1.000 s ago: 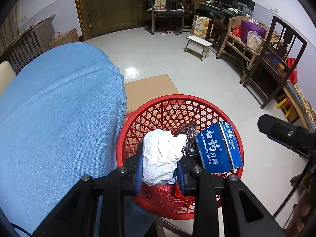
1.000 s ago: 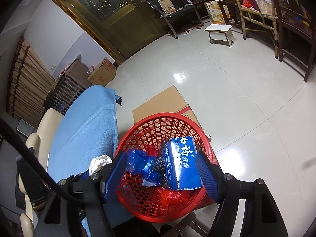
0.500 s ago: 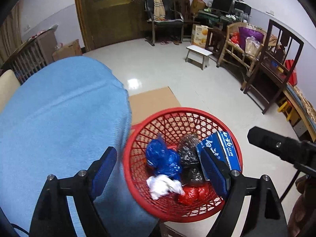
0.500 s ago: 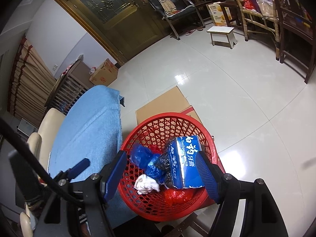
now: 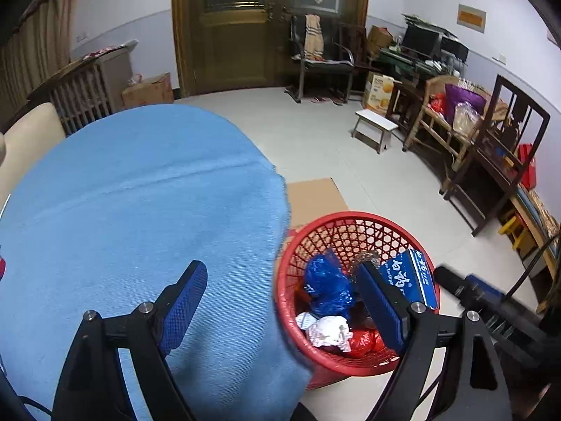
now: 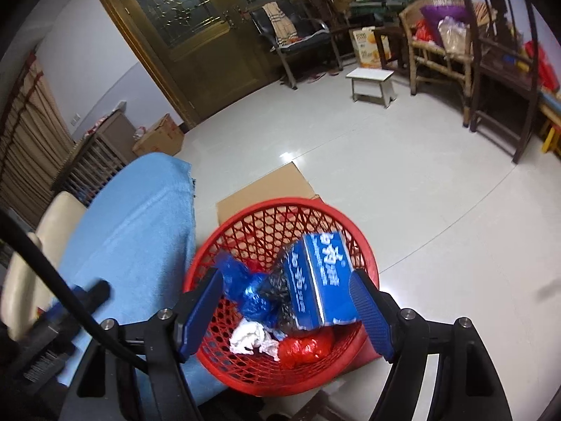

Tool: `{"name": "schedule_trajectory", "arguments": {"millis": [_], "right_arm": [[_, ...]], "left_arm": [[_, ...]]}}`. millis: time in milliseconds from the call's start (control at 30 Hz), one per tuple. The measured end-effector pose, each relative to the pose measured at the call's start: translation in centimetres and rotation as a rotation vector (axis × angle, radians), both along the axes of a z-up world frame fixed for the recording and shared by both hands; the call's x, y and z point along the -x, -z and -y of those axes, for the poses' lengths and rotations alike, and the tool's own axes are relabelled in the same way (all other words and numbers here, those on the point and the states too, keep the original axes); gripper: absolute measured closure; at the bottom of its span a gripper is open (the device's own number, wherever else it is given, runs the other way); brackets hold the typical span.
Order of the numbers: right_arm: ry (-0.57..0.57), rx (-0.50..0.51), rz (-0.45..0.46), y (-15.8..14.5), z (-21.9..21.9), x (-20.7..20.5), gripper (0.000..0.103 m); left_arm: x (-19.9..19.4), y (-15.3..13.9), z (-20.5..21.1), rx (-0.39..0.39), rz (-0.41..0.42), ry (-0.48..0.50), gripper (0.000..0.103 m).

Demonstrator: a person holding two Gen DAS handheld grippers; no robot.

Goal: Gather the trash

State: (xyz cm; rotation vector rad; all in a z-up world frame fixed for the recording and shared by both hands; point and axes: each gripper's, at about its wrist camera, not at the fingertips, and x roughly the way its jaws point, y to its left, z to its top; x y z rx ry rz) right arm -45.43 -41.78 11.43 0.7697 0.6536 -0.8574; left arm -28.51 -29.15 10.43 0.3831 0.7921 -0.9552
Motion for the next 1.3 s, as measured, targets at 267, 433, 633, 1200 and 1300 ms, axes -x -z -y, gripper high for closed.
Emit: {"name": "schedule_trajectory", "arguments": {"millis": [267,433,633,1200,1300], "right_arm": [[-0.038,0.133,-0.109,1.1,-5.3,-2.1,0.025],[-0.070,0.178,-0.128,0.5,-7.1,-3.1,0.025],[-0.063,0.191,-0.124,-0.3,-7.3,-3.1,0.025],[-0.068,0.188,-0.113,-0.5,-7.2,-3.3,0.025],[-0.071,0.188,-0.114,-0.6,-7.3,-3.3,0.025]], "left_arm": [[-1.3,-0.8,-2.6,0.031,0.030,-0.051,0.015],[-1.5,-0.8,-3.1,0.040,0.028,-0.058,0.015],[-1.5,-0.7,-3.4,0.044,0.037,-0.059,0.015],[-1.5,-0.3,-3.7,0.039,0.026,-0.053,0.015],[-1.4,-0.4,-3.7,0.043,0.028,-0.050,0.015]]}}
